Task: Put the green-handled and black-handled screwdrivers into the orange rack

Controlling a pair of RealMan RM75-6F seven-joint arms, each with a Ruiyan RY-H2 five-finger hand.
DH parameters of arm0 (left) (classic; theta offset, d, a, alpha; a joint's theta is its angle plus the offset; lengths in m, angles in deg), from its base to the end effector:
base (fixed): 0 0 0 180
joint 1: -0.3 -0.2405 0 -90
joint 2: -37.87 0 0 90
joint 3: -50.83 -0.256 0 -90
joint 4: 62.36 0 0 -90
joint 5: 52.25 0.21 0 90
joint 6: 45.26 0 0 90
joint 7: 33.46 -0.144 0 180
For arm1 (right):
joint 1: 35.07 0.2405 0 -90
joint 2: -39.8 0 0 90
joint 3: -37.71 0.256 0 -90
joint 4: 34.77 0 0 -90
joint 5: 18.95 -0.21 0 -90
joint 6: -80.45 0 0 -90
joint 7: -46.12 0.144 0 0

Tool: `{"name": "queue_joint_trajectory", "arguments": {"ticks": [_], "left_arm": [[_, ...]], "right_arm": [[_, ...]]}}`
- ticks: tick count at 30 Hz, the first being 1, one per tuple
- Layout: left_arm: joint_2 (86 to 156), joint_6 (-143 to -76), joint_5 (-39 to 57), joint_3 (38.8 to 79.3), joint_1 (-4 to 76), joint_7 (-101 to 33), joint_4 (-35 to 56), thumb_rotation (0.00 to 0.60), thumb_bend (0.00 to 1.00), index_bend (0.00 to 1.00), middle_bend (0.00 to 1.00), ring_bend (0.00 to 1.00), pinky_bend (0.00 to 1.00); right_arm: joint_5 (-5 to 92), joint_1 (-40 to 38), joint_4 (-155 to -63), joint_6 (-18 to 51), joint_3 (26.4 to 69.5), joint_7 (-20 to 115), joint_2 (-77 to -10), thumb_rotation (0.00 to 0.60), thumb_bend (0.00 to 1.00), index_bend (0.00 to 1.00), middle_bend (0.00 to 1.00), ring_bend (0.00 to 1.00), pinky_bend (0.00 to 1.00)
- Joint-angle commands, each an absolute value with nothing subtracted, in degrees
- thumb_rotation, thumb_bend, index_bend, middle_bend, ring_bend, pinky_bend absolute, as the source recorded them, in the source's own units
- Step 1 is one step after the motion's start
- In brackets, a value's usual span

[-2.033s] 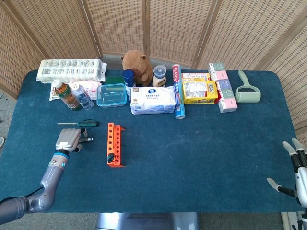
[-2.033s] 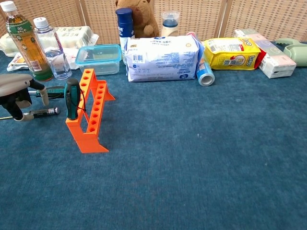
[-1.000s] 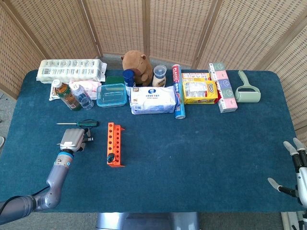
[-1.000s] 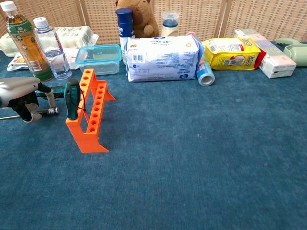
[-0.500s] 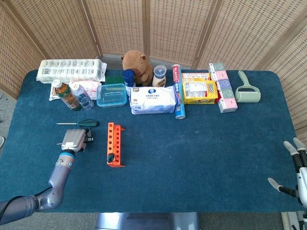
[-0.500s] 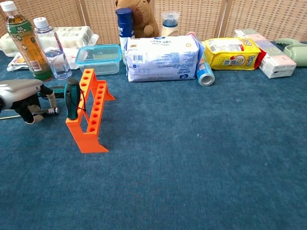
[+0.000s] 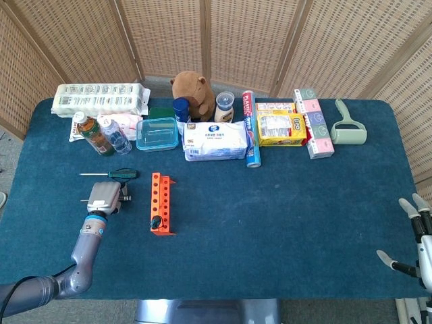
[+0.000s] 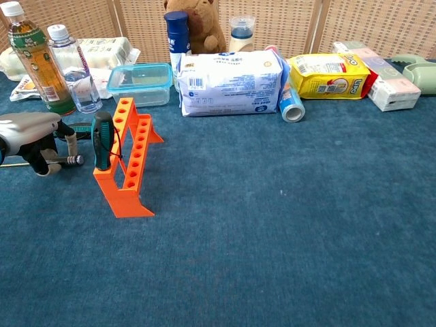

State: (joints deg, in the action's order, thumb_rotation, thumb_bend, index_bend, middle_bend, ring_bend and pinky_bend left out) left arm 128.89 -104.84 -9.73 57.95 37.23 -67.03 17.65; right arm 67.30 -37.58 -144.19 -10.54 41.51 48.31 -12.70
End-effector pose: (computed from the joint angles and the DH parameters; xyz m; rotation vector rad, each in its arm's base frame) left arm -0.2427 0.3273 -0.0168 -1.6132 -1.0719 -0.5181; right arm -0.2770 -0.1445 0.2099 1.2175 -0.9808 0.9902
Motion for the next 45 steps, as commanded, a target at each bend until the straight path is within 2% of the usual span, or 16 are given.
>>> {"name": "queue_joint_trajectory", "arguments": {"ticks": [1,5,31,45], "left_arm": [[128.9,-105.0,-9.6,58.0,37.2,-67.1,17.8,0.6,0.49,0.47,0.96,0.89,0.9],[128.1,-105.6,-9.1,58.3,36.8,-66.5,19.3,0.6,0.49,0.47,0.96,0.89,0.9],[110.2,-110.7,1.6,58.9,31.4,-56.8,40.4,0.6,0.49,0.47,0.96,0.89,0.9],[104.5,-111.8,6.4,58.8,29.5,-52.4,46.7,0.6,0.49,0.47,0.96,0.89,0.9]], "right_arm": [[67.3,-37.5,-144.2,-10.5,41.5,48.2,-12.8,0.6,0.0,0.1,0.0,0.03,0.0],[67.2,-37.5,-144.3,-10.4,41.6,48.0,-12.9,0.6,0.0,0.1,0.0,0.03,0.0],[66.8,-37.0,-144.8,-9.9,41.6,45.9,-13.8,0.6,0.0,0.1,0.0,0.03,0.0],[66.5,-36.9,-145.1,-9.7,41.6,45.0,-14.1,0.6,0.0,0.1,0.0,0.03,0.0]]}}
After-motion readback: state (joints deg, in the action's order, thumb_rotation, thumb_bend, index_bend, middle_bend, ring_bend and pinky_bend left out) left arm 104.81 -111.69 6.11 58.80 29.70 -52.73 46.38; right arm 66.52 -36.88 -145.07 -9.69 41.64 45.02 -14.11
